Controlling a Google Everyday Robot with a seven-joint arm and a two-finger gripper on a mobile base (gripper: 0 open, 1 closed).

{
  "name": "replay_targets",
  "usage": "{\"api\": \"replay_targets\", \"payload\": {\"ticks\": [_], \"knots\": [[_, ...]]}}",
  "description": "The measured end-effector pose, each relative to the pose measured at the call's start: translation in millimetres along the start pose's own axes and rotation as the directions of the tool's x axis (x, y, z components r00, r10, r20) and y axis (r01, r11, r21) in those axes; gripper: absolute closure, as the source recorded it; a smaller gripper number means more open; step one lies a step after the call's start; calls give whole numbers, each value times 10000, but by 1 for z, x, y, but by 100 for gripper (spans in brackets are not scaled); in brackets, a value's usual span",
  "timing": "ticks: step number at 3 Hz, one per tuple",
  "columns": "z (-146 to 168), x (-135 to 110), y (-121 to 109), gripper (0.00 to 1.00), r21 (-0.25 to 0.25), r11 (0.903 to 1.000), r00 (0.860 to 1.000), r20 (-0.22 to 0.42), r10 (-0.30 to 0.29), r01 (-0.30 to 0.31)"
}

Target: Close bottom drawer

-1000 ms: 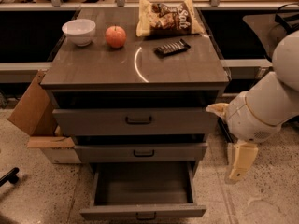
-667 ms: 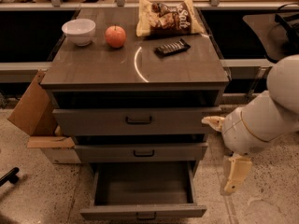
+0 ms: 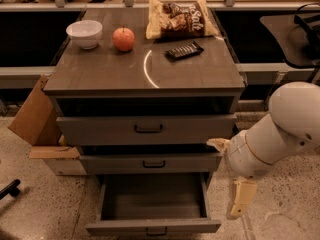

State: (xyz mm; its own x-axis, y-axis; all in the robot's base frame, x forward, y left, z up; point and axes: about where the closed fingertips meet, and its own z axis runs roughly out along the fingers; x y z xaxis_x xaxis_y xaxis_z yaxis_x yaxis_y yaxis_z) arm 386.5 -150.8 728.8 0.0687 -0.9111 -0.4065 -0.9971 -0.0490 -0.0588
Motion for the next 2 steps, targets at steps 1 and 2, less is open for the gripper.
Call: {"api": "replay_targets", "payload": {"ticks": [1,2], "knots": [[8,-4,4,0,-216,9990,9991,-163,-396,393],[34,1,11,0,-546,9945,9959,-105,-900,893]]}}
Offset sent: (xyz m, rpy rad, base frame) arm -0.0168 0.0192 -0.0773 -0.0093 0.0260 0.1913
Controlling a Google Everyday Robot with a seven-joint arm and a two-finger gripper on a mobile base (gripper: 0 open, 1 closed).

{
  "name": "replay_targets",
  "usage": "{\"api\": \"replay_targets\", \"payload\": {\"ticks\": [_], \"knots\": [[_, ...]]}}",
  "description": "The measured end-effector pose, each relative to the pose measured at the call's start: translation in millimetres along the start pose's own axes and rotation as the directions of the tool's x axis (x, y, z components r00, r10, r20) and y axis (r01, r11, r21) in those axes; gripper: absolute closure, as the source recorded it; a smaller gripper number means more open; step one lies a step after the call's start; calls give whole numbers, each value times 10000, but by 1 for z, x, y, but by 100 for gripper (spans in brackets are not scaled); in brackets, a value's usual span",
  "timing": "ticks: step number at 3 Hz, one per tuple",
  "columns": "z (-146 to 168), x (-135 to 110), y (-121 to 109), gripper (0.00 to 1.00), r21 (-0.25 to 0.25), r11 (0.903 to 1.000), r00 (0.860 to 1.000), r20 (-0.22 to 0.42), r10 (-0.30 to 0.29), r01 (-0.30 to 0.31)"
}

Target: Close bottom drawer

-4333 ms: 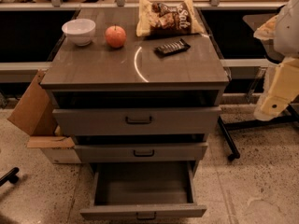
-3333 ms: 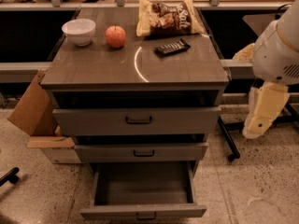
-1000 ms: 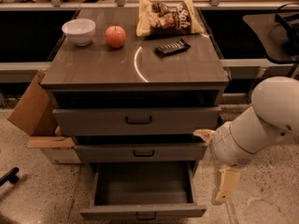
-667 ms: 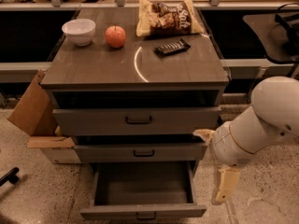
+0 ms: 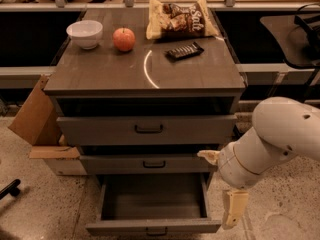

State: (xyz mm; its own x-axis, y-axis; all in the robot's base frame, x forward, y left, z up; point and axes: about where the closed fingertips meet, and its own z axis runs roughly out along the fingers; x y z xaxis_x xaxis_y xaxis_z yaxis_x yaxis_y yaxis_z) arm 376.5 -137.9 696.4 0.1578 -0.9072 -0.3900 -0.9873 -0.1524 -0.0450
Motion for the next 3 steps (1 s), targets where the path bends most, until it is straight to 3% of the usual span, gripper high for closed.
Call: {"api": "replay_targets", "payload": {"ticks": [2,3], "knots": [[83,34,12,0,-256,9977,9957,696,-611,630],[133,55,17,0,-497,9969,9902,1289,-536,604]]}}
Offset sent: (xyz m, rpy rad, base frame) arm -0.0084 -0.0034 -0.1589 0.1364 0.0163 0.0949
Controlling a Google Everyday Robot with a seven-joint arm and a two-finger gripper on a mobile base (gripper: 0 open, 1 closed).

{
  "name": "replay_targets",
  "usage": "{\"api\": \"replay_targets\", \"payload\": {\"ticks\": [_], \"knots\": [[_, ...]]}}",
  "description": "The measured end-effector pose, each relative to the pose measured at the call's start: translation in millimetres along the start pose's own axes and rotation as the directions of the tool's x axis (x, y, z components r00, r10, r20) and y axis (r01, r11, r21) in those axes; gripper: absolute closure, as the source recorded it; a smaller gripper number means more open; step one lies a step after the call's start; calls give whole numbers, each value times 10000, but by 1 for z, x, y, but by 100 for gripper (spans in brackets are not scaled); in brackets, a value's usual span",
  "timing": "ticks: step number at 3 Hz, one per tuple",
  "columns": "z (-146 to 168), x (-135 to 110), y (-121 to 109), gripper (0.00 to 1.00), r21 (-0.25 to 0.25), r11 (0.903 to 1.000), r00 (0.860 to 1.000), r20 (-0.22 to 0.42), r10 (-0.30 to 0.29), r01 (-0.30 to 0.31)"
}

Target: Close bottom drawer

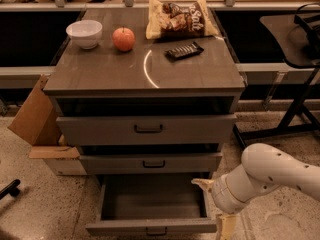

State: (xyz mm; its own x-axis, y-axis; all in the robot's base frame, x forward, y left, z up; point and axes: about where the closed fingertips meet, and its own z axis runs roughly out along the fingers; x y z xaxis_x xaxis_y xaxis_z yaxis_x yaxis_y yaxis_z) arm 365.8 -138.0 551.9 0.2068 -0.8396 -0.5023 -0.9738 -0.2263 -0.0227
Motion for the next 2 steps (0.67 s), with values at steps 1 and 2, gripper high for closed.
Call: {"api": "replay_targets", "payload": {"ticks": [1,2], "knots": [[0,0,0,0,-4,10000,10000,0,-2,2],[23,12,-2,0,-161,9998,9999,59,100,-99]]}}
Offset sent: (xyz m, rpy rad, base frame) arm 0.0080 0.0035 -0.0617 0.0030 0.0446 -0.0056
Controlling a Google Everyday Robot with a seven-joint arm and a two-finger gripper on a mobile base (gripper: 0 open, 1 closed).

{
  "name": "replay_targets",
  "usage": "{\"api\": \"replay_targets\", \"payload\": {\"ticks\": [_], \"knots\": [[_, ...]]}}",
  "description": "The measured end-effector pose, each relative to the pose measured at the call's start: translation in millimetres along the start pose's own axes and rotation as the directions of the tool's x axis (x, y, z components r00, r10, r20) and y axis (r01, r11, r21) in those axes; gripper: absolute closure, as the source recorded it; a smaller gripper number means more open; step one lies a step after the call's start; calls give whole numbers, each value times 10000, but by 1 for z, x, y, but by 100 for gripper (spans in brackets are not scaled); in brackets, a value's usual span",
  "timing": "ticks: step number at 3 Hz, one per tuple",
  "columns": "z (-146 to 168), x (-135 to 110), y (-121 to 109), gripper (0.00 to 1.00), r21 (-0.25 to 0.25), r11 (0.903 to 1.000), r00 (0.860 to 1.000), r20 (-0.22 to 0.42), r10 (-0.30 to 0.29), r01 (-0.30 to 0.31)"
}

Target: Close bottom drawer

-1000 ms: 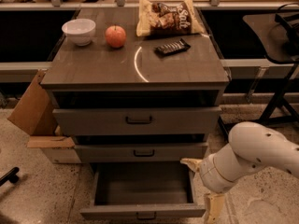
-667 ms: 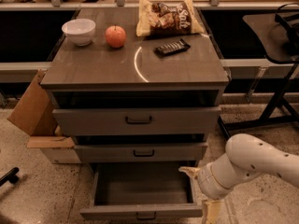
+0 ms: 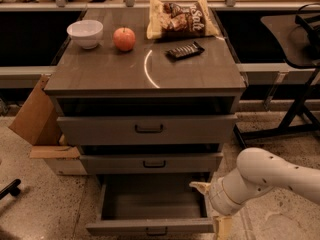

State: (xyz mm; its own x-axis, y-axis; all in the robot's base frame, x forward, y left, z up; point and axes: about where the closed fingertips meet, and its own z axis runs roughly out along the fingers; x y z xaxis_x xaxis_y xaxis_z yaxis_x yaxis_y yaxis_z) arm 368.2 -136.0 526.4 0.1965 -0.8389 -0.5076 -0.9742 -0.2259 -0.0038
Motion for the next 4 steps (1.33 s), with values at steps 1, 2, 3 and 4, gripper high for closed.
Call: {"api": "replay_targets", "payload": {"ticks": [1,2,3,4], "knots": [[25,13,1,0,-79,10000,10000,65,-1,2],[51,30,7,0,-7,9997,9996,135,252,-252],[81,45,11,0,55,9990,9988,244,435,-437],[123,61,13,0,-216,9980,9943,877,606,-589]]}}
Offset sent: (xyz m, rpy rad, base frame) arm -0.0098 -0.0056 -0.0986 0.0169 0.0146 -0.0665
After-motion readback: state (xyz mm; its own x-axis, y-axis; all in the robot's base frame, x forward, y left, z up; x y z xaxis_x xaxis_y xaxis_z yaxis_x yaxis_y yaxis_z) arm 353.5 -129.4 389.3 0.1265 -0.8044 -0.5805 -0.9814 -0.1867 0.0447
